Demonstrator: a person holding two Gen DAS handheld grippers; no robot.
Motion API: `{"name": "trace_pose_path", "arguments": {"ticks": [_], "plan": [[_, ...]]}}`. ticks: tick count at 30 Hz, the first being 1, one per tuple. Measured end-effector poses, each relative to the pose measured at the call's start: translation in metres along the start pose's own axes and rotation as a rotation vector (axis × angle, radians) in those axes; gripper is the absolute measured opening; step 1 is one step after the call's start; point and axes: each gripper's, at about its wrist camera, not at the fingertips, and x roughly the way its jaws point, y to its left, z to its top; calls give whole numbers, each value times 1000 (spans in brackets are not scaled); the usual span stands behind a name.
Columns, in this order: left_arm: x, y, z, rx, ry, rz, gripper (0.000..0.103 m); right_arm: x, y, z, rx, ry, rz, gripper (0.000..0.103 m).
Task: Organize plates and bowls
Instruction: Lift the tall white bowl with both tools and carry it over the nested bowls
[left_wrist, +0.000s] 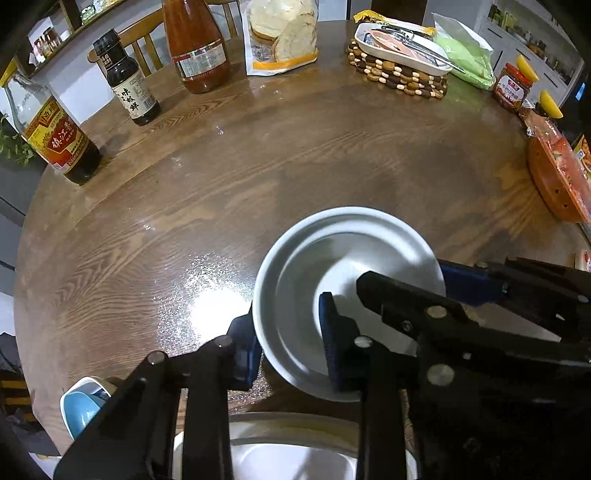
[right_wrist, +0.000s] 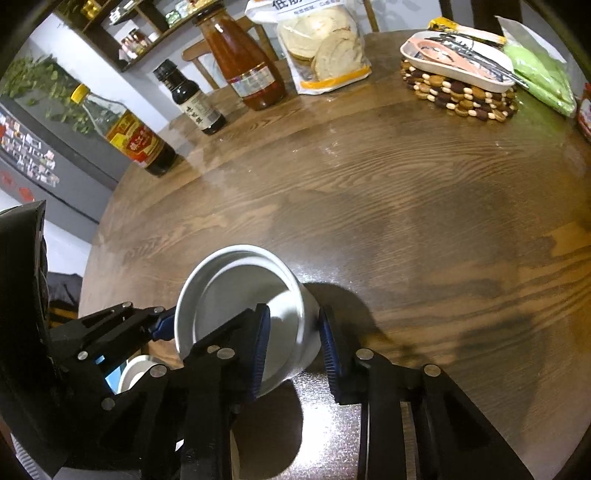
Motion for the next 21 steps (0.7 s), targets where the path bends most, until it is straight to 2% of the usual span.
{"name": "trace_pose_path", "arguments": {"ticks": [9,21], "plan": [[-3,-2,-3,3,-27,-20,27,-15,-8,-10,57,-60,-22,28],[-25,-23,-3,68,-93,-72,27,-57,-8,-23,111,-165,-65,28]]}}
